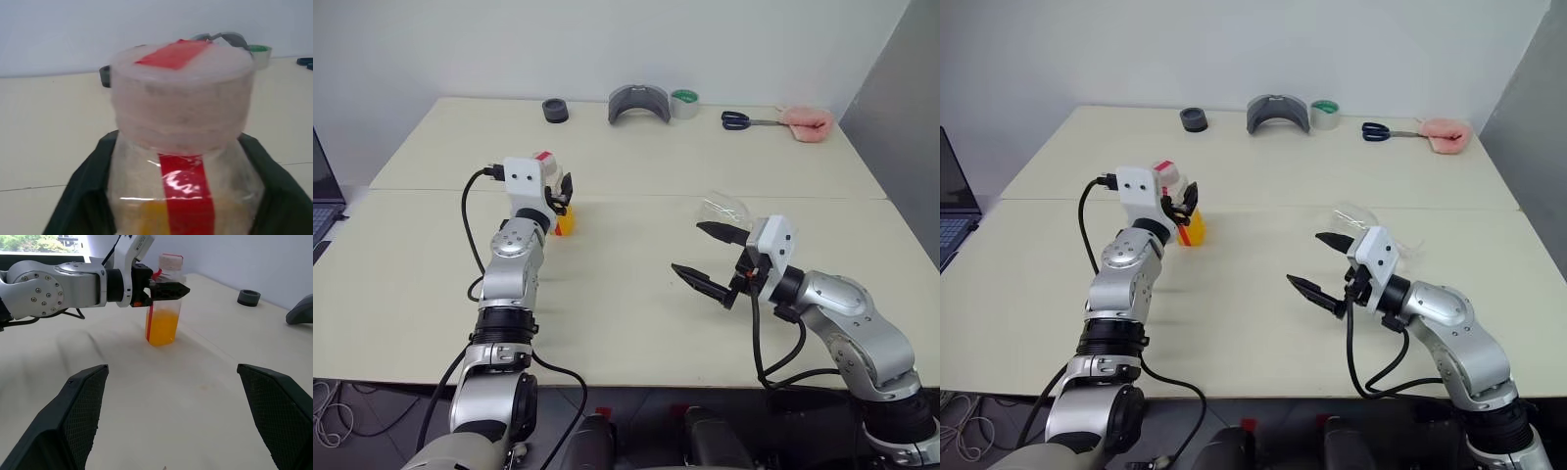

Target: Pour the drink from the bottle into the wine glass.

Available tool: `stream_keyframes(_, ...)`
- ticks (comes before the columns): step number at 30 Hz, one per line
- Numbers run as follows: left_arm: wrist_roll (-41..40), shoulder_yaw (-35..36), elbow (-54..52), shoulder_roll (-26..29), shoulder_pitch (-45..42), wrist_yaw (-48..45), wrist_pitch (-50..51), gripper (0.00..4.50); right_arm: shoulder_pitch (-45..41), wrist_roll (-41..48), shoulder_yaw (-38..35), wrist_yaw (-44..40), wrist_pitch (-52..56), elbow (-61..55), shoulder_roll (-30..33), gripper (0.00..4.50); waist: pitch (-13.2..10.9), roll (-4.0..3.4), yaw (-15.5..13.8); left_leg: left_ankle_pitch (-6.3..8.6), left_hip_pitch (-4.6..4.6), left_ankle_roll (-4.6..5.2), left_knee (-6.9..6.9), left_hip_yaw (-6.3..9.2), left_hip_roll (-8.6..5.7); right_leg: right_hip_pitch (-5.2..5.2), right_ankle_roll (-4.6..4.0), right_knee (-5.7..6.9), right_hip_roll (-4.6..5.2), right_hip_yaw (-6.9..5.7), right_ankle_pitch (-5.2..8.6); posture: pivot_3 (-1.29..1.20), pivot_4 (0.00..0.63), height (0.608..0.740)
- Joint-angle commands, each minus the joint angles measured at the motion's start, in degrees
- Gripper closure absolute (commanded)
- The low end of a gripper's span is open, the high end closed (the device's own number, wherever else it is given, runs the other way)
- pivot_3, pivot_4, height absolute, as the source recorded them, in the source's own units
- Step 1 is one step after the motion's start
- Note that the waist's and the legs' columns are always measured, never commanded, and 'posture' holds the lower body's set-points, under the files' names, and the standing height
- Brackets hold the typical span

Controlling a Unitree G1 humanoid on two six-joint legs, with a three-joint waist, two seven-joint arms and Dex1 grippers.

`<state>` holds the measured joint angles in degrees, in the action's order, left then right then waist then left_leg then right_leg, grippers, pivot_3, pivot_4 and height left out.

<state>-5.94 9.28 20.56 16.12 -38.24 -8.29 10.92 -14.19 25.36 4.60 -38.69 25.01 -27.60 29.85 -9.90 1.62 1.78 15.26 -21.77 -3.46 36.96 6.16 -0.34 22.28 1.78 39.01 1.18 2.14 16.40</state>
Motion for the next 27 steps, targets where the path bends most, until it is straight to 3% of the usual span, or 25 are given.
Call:
stream_keyframes(1,0.1,0.0,-1.9,0.1,-0.2,0.2,-0.8,2.55,-0.3,-0.1,-0.6,-0.1,-0.5,-2.2,0.3,0.0,0.0,0.0,0.0,0.0,0.0,0.0,0.0,0.0,0.0,0.0,0.0,0.0,0.0,0.0,0.0,0.0,0.15,0.74)
stream_keyframes(15,-3.9,-0.3,-9.6,0.2,6.1,-4.6,2.5,2.58,-1.4,1.1,-1.1,0.7,0.2,-2.5,-1.0,0.0,0.0,-0.01,0.0,0.0,0.02,0.0,0.0,-0.01,0.0,-0.01,0.0,0.01,0.0,0.02,0.0,0.0,0.15,0.74)
stream_keyframes(20,-8.6,-3.3,-14.6,1.3,6.3,-14.9,7.2,2.61,-3.7,4.4,-3.7,2.0,3.1,-3.7,-1.2,0.0,0.0,0.0,-0.1,0.0,0.0,-0.01,0.01,0.01,-0.01,-0.01,0.0,0.0,0.01,0.0,0.0,0.0,0.15,0.74)
stream_keyframes(27,-15.8,-11.9,-21.3,6.3,4.3,-37.0,13.6,2.63,-7.2,10.9,-7.4,3.8,10.9,-8.6,1.6,0.0,0.0,-0.01,0.0,0.0,-0.06,0.0,0.0,0.01,-0.04,0.0,-0.01,-0.03,0.02,-0.01,0.0,0.0,0.15,0.74)
